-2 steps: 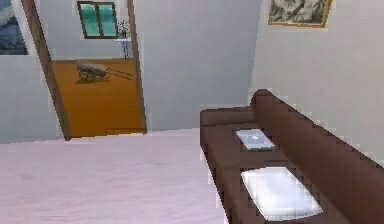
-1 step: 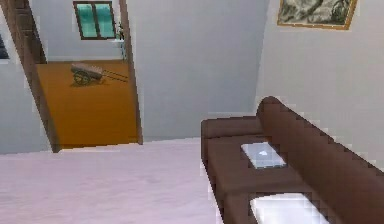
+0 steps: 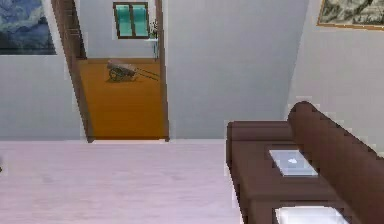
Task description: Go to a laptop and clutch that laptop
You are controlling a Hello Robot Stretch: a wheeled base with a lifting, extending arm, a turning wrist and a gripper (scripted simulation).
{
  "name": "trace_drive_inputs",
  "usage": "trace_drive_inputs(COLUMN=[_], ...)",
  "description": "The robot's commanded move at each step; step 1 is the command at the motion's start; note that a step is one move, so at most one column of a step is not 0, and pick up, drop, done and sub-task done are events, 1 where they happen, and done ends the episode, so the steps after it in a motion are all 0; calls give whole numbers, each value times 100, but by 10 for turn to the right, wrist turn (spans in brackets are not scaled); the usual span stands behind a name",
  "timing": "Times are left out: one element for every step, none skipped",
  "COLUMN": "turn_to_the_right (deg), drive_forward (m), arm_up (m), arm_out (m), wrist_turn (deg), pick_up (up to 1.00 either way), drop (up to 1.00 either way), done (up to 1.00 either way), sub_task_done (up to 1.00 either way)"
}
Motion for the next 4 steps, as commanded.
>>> trace_drive_inputs(turn_to_the_right=[0, -330, 0, 0], drive_forward=[80, 0, 0, 0], arm_up=[0, 0, 44, 0], arm_out=[0, 0, 0, 46], wrist_turn=[0, 0, 0, 0], pick_up=[0, 0, 0, 0], drop=[0, 0, 0, 0], done=[0, 0, 0, 0], sub_task_done=[0, 0, 0, 0])
